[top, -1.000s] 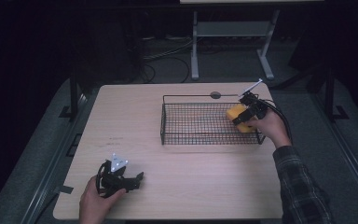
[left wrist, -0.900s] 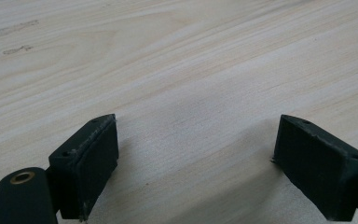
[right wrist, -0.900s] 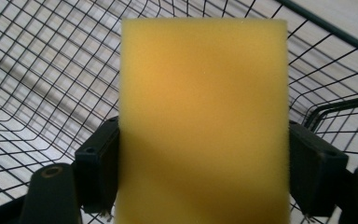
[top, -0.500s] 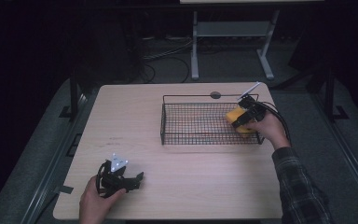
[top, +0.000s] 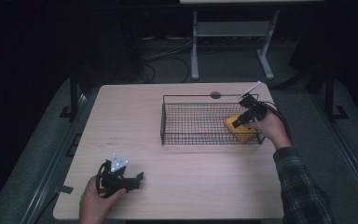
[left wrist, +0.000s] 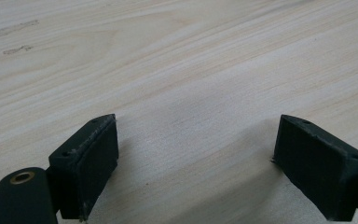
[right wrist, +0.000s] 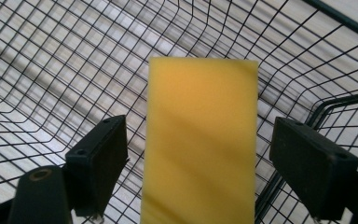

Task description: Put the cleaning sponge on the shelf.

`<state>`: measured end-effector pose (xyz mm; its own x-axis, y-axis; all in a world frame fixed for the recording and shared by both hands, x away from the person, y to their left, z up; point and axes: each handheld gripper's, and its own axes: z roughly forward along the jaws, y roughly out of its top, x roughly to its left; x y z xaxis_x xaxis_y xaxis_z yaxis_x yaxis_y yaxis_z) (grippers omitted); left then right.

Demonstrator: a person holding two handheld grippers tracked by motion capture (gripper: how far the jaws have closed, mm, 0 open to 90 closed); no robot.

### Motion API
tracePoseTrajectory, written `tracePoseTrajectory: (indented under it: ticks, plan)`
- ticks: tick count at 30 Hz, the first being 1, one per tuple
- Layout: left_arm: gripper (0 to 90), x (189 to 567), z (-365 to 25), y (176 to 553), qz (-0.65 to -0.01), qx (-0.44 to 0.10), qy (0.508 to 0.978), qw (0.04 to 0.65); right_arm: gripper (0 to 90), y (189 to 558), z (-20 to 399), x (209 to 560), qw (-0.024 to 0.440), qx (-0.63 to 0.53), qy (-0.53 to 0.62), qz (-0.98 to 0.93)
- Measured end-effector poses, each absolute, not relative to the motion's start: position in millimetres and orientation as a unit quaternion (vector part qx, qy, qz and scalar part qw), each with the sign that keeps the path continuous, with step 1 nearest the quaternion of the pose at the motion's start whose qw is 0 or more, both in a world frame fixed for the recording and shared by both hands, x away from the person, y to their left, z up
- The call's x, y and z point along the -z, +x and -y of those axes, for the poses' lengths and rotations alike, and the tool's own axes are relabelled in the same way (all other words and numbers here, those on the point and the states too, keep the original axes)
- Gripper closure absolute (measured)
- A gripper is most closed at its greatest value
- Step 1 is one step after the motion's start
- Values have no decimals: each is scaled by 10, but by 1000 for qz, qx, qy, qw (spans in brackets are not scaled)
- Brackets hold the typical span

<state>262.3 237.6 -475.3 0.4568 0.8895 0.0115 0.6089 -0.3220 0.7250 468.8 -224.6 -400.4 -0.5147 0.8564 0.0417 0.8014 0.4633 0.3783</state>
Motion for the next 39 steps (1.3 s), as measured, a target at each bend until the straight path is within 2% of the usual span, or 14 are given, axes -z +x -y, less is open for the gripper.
tracePoseTrajectory:
  ticks: [12,22,39]
  plan:
    - [129,4753,-2375,2621,-478,-210,785,334,141,4566,2306,3789,95,-201,484,-846]
    - [128,4753,-2376,2621,-477,-210,785,334,125,4267,2436,3586,105,-243,478,-837]
    - [127,4752,-2373,2623,-478,-211,785,333,113,3693,2607,3643,112,-265,463,-838]
